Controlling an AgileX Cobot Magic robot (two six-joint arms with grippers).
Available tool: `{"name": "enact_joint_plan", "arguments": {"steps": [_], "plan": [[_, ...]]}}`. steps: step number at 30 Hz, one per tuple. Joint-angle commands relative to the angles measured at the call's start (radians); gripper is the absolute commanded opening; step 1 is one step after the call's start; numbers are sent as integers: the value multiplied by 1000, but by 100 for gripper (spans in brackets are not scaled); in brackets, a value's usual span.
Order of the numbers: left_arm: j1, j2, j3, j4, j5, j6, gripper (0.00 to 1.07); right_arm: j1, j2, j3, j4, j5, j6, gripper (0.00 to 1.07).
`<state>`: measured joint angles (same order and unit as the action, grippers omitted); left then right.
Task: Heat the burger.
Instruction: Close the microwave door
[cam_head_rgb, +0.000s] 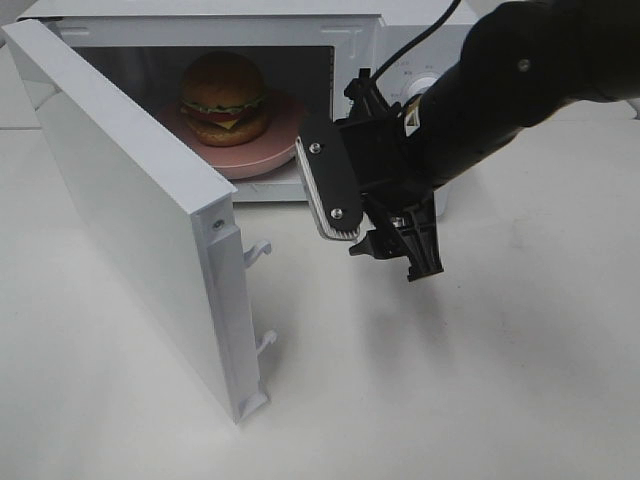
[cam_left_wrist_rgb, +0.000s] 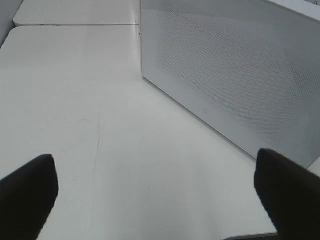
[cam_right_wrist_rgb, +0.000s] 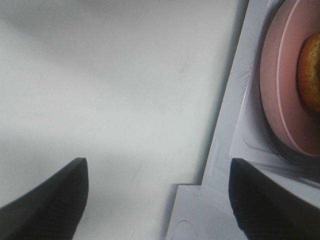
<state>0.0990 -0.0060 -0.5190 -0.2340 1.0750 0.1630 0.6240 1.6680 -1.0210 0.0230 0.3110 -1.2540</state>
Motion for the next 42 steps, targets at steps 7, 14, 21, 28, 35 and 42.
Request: {"name": "enact_joint_plan", "arguments": {"steps": [7,14,21,28,35,42], "plan": [[5,0,1,3,3,0,100,1,-183,152,-2,-1,143,76],[5,0,1,3,3,0,100,1,-338,252,2,35,367,76],[5,0,1,3,3,0,100,1,-483,301,0,143,734,76],[5,0,1,3,3,0,100,1,-577,308,-23,289,958,76],[5,0,1,3,3,0,100,1,-687,308,-79,505,1212,76],[5,0,1,3,3,0,100,1,-815,308,-127,729,1326,76]]}}
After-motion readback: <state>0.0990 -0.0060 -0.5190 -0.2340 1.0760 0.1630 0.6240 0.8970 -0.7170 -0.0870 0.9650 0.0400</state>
